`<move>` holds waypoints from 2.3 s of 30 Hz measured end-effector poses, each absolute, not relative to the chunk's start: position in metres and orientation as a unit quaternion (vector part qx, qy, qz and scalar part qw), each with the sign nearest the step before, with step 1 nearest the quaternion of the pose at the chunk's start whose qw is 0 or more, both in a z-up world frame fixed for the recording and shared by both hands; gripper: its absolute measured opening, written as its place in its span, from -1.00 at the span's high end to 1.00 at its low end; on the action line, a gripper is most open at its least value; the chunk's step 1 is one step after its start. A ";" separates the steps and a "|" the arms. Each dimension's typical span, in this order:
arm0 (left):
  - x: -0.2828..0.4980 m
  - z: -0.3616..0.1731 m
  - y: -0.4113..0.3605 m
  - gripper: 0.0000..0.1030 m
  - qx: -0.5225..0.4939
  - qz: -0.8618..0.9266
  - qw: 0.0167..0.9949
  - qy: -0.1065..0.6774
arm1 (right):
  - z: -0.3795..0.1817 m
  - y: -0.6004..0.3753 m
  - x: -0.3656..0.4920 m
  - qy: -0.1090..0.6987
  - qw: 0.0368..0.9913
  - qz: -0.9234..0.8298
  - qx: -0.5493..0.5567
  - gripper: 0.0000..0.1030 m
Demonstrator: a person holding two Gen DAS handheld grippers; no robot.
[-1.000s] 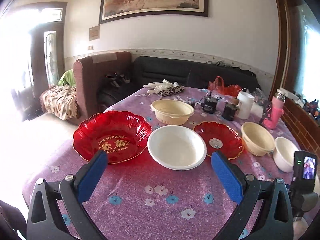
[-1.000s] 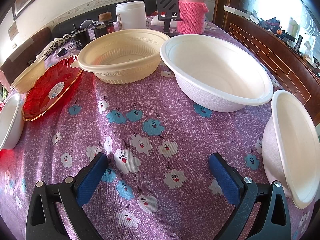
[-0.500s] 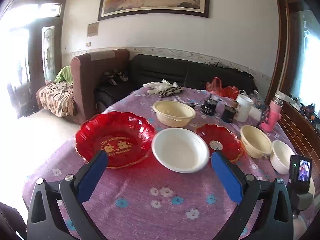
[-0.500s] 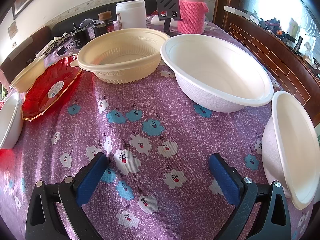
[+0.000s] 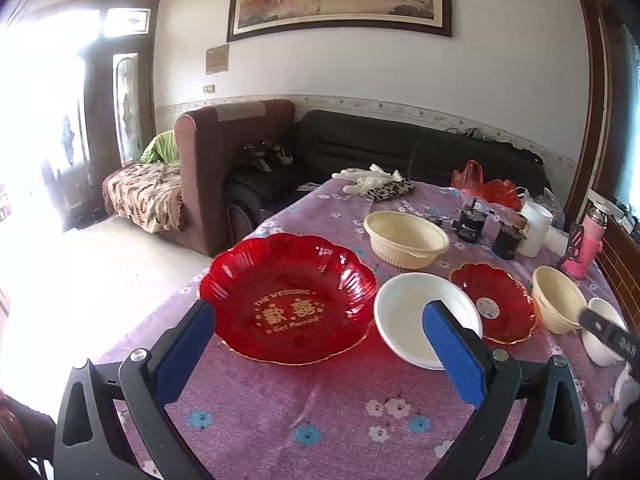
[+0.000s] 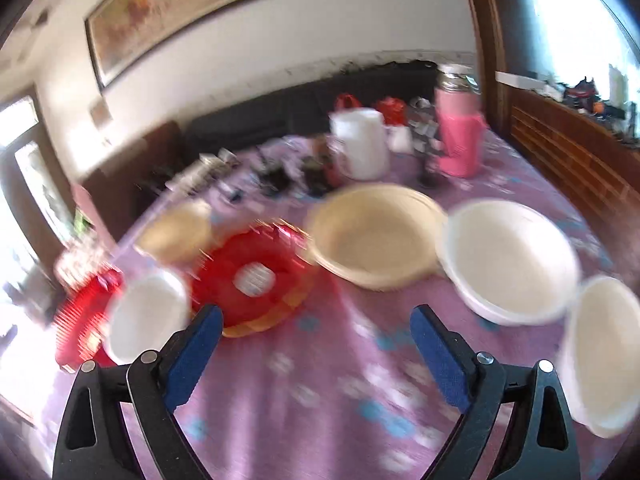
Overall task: Organize plates and bowls
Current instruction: 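Move both grippers toward the small red scalloped plate, then close the right gripper on the red plate rim while the left gripper grasps its rim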
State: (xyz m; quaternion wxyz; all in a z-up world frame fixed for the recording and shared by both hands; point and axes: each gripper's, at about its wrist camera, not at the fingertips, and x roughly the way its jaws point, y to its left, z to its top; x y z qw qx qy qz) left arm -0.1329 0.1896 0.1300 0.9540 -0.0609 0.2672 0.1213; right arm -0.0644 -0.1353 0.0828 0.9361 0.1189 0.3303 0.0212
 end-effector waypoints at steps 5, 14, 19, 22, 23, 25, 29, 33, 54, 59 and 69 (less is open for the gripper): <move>-0.128 0.133 0.181 -1.00 -0.037 0.116 0.956 0.265 | 0.076 -0.126 -0.029 0.342 0.924 0.044 0.165 -0.82; -0.095 0.123 0.162 -1.00 -0.017 0.078 0.950 0.301 | 0.059 -0.110 -0.005 0.343 0.917 0.083 0.187 -0.52; -0.069 0.124 0.155 -1.00 -0.038 0.033 0.944 0.325 | 0.048 -0.123 -0.006 0.353 0.914 0.070 0.190 -0.52; -0.048 0.127 0.144 -1.00 -0.044 0.000 0.941 0.335 | 0.036 -0.132 -0.002 0.378 0.901 0.064 0.205 -0.52; -0.039 0.128 0.138 -1.00 -0.041 -0.012 0.940 0.339 | 0.032 -0.132 0.001 0.386 0.897 0.064 0.208 -0.51; -0.024 0.129 0.130 -1.00 -0.035 -0.026 0.937 0.348 | 0.026 -0.131 0.004 0.397 0.892 0.061 0.208 -0.44; 0.000 0.125 0.123 -1.00 -0.044 -0.052 0.927 0.369 | 0.015 -0.132 0.015 0.410 0.882 0.064 0.223 -0.24; 0.019 0.119 0.122 -0.98 -0.066 -0.071 0.915 0.392 | -0.002 -0.143 0.032 0.414 0.861 0.083 0.285 -0.03; -0.002 0.122 0.122 -0.89 -0.091 -0.087 0.905 0.407 | 0.000 -0.132 0.032 0.453 0.852 0.057 0.254 0.76; -0.007 0.118 0.110 -0.89 -0.086 -0.107 0.899 0.415 | 0.007 -0.143 0.000 0.472 0.854 0.043 0.217 0.76; -0.008 0.090 0.048 -0.89 -0.065 -0.169 0.871 0.458 | 0.008 -0.204 -0.068 0.505 0.833 0.030 0.223 0.74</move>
